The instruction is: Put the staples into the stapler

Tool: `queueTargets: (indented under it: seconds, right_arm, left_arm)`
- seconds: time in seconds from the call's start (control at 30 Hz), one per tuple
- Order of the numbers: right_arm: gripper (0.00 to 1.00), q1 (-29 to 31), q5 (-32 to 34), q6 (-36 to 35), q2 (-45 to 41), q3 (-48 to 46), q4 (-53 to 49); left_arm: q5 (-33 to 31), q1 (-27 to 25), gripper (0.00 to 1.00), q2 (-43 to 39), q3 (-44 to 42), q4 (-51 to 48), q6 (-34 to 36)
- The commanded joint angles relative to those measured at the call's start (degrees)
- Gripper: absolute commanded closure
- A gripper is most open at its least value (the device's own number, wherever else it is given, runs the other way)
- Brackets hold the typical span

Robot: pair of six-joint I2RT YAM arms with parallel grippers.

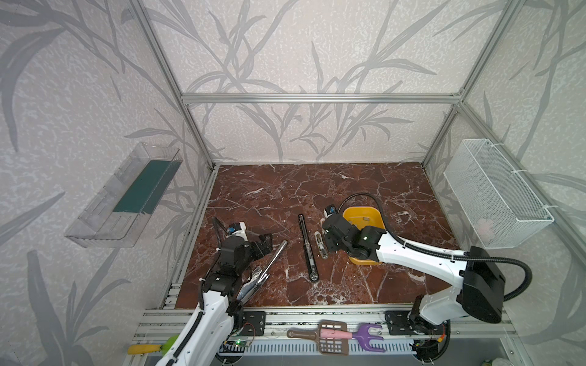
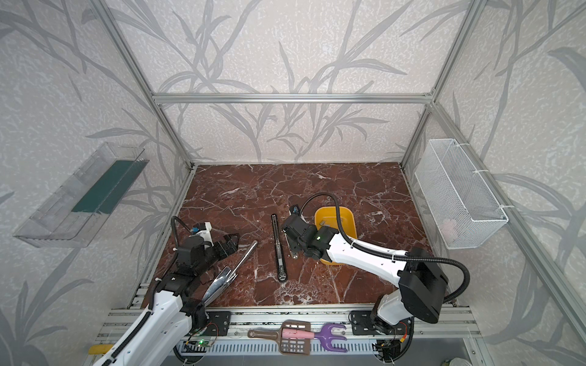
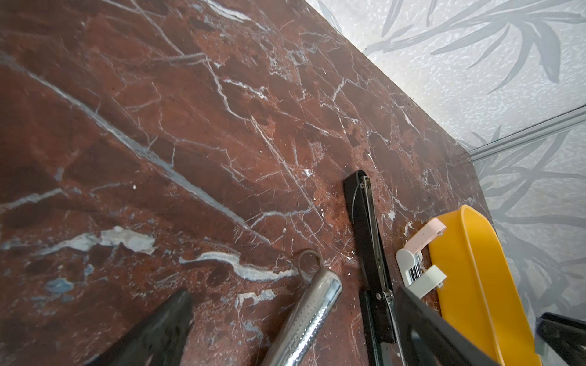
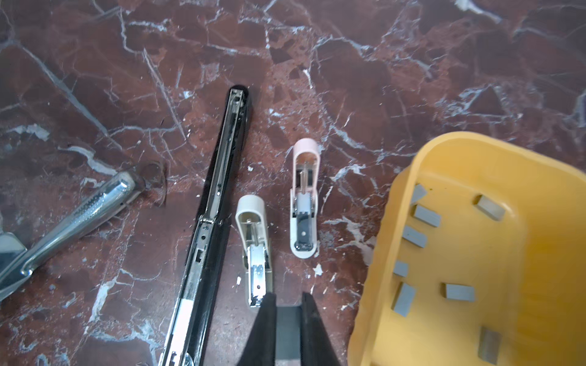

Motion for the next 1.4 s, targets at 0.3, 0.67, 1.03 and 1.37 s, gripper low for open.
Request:
queueTargets:
  seconds: [0.3, 0.67, 1.03, 1.37]
  right_arm:
    - [0.91, 1.8, -0.5, 3.1, 0.9, -7.1, 4.9]
    - [0.92, 5.3, -1.9, 5.1, 5.6, -6.2, 8.7]
    - [0.93, 6.5, 0.6, 4.5, 8.8, -4.5, 8.5]
    - [0.93, 6.6, 2.6, 2.0, 9.4, -2.5, 7.5]
  left_arm:
    - [5.3, -2.9, 0.01, -0.1, -1.3, 4.7, -0.7]
    - [4.1, -5.0, 0.01, -0.4, -1.1, 4.4, 0.2]
    - [3.6, -5.9, 0.01, 0.0, -0.9, 4.6, 0.4]
    - [3.3, -6.3, 0.01, 0.0, -0.9, 4.5, 0.6]
